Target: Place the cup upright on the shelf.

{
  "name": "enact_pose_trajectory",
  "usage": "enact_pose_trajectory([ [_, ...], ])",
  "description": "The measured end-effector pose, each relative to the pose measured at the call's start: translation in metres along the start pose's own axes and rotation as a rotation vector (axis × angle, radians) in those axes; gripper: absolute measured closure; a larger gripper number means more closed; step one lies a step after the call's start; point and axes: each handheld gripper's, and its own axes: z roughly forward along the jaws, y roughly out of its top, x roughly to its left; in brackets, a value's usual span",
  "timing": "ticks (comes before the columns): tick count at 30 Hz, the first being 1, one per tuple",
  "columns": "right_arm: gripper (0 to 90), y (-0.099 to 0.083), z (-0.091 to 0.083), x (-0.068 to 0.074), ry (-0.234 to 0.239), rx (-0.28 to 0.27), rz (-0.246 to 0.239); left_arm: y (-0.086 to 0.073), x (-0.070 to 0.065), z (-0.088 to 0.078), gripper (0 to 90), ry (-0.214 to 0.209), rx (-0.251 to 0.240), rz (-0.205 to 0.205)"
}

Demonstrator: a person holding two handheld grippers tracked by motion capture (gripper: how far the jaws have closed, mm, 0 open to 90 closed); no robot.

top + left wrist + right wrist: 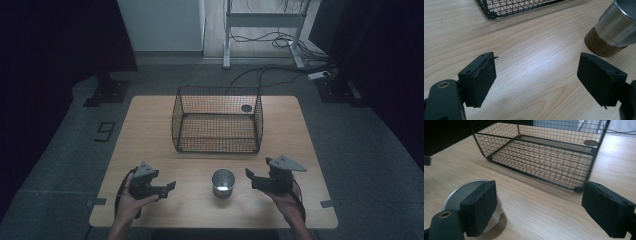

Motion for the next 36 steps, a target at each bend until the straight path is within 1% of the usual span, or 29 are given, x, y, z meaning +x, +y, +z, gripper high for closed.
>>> enact_pose_trajectory([
  [2,12.6,0.001,0.001,0.005,0.014,0.0,-0.009,0.0,0.0,0.0,15.8,-0.001,0.001,0.0],
  [3,12.6,0.001,0.001,0.005,0.014,0.0,-0.009,0.0,0.0,0.0,15.8,-0.001,0.001,0.0],
  [5,12.6,0.001,0.002,0.012,0.038,0.0,-0.02,0.0,0.0,0.001,15.9,-0.001,0.002,0.0],
  [8,12.6,0.002,0.004,0.019,0.055,0.003,-0.032,0.0,0.0,0.0,15.8,-0.001,0.0,-0.001],
  [11,12.5,0.002,0.004,0.022,0.064,0.005,-0.037,0.0,0.0,0.0,15.8,-0.001,0.001,-0.001],
  [13,12.4,0.003,0.006,0.028,0.081,0.011,-0.045,0.0,-0.001,0.001,15.9,-0.002,0.003,0.001],
  [17,11.8,0.003,0.009,0.036,0.105,0.019,-0.054,0.0,-0.002,0.003,15.8,-0.006,0.01,0.006],
  [28,9.7,0.003,0.018,0.052,0.136,0.035,-0.076,0.001,-0.003,0.001,15.8,-0.01,0.002,0.005],
  [34,7.8,0.001,0.026,0.065,0.163,0.055,-0.106,0.0,-0.002,0.001,15.8,-0.01,0.004,0.005],
  [36,7.3,0.001,0.027,0.067,0.164,0.059,-0.111,0.0,-0.002,0.001,15.9,-0.01,0.004,0.005],
])
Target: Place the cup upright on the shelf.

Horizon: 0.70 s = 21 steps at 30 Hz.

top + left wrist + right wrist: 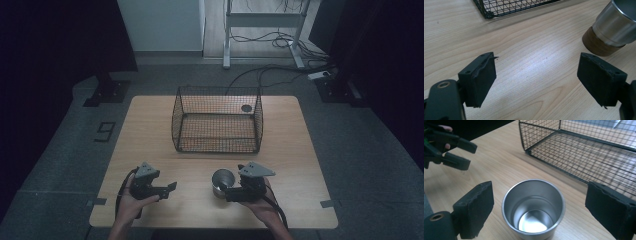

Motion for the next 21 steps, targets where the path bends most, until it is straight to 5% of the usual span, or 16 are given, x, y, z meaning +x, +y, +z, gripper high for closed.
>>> enact_pose_trajectory([
  [21,2.3,-0.024,0.05,0.008,-0.013,0.102,-0.062,0.0,0.001,-0.002,15.8,-0.002,-0.005,0.001],
])
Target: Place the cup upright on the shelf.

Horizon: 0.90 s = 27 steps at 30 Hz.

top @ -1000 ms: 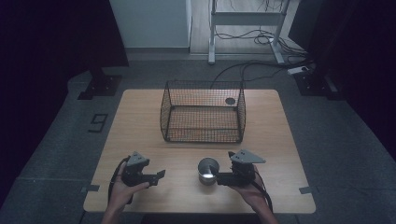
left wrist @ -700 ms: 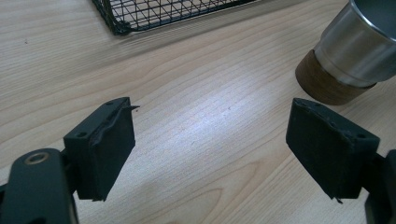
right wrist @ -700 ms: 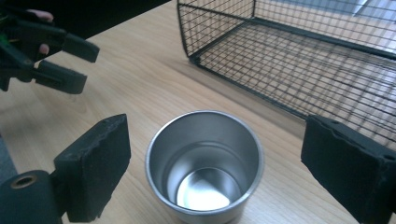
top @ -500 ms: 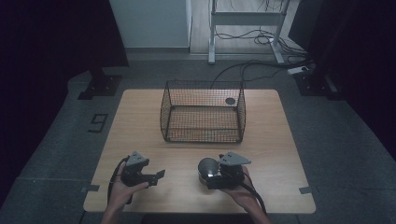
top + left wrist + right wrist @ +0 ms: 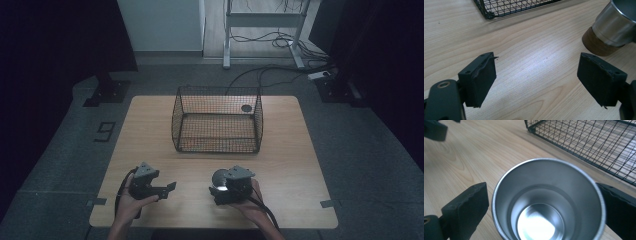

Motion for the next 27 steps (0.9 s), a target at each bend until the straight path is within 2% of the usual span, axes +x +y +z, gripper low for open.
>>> enact_pose_trajectory([
  [4,5.4,-0.003,0.004,0.001,-0.002,0.009,-0.007,0.0,0.0,0.0,15.8,0.0,0.0,0.0],
  [6,12.9,-0.005,0.004,0.001,-0.042,0.005,-0.033,0.0,0.0,-0.001,15.8,0.002,-0.002,0.0],
  [10,13.7,-0.005,0.004,0.002,-0.05,0.006,-0.039,0.0,0.001,-0.001,15.8,0.002,-0.003,-0.001],
  [18,14.0,-0.002,0.0,0.0,-0.023,0.002,-0.041,0.0,0.001,-0.001,15.8,0.003,-0.002,-0.001],
  [27,14.1,0.014,-0.021,-0.002,0.006,-0.055,-0.049,0.0,0.002,-0.003,15.9,0.005,-0.007,-0.003],
])
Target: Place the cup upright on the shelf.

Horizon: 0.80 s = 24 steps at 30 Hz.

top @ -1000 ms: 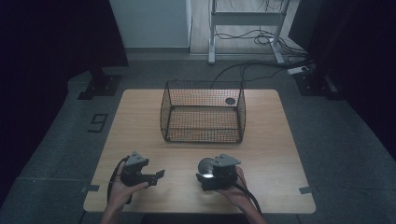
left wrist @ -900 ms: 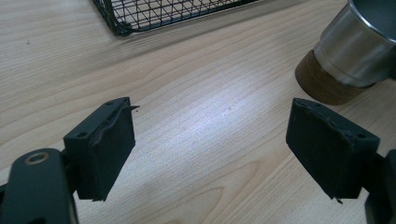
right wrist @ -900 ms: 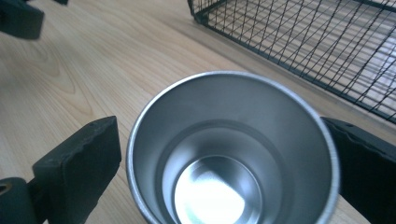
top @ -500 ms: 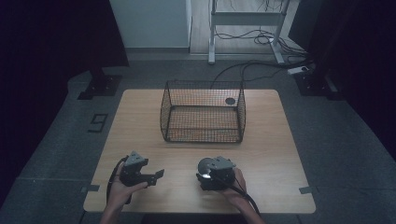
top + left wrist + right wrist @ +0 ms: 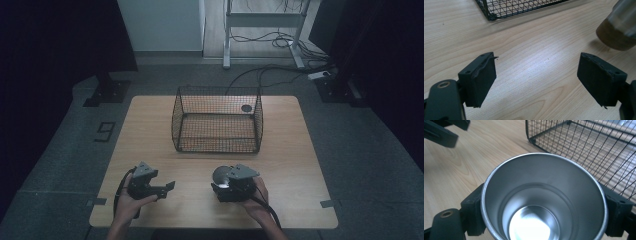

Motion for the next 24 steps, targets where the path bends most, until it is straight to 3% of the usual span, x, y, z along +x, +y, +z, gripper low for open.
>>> enact_pose_trajectory([
  [9,14.1,0.014,-0.014,-0.003,0.0,-0.041,-0.011,0.0,0.001,-0.002,15.9,0.003,-0.003,-0.003],
  [24,14.1,0.052,-0.037,-0.014,-0.011,-0.127,-0.006,0.0,0.002,-0.003,15.8,0.0,-0.006,-0.008],
])
